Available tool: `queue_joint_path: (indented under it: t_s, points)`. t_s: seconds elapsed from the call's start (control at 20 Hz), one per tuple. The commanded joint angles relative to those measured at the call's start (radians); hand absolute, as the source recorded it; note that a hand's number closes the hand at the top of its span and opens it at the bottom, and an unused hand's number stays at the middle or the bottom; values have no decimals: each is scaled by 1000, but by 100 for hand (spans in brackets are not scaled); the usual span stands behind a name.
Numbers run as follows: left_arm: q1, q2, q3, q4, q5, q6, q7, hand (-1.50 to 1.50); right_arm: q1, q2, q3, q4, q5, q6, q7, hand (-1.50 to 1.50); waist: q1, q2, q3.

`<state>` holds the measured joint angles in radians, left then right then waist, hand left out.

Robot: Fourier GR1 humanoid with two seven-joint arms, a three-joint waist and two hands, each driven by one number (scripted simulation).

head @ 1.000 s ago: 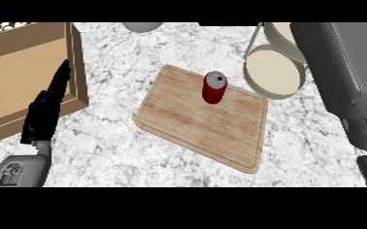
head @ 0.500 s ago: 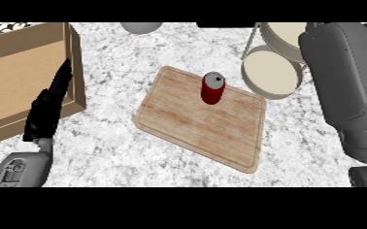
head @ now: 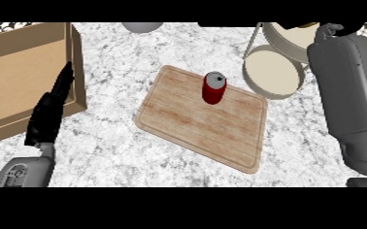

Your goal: Pick the squash from the cutting board and place it in the tiered basket

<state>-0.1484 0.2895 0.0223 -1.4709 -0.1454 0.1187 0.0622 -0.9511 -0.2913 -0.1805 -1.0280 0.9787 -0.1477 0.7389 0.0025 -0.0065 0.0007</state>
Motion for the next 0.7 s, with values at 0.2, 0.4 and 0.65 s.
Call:
queue_joint_path:
  t_s: [0.2, 0.4, 0.65]
  points:
    - [25, 12, 20, -50, -1, -18, 44, 0, 72, -78, -35, -237, -8, -5, 50, -150, -9, 1, -1]
    - [41, -10, 14, -20, 6, -27, 7, 0, 88, -91, -97, -408, -67, 91, 190, -150, -17, 0, -1]
    - [66, 22, 64, 9, 33, -53, -40, 0, 311, -95, -166, -712, -192, 243, 269, -150, -36, -4, -1]
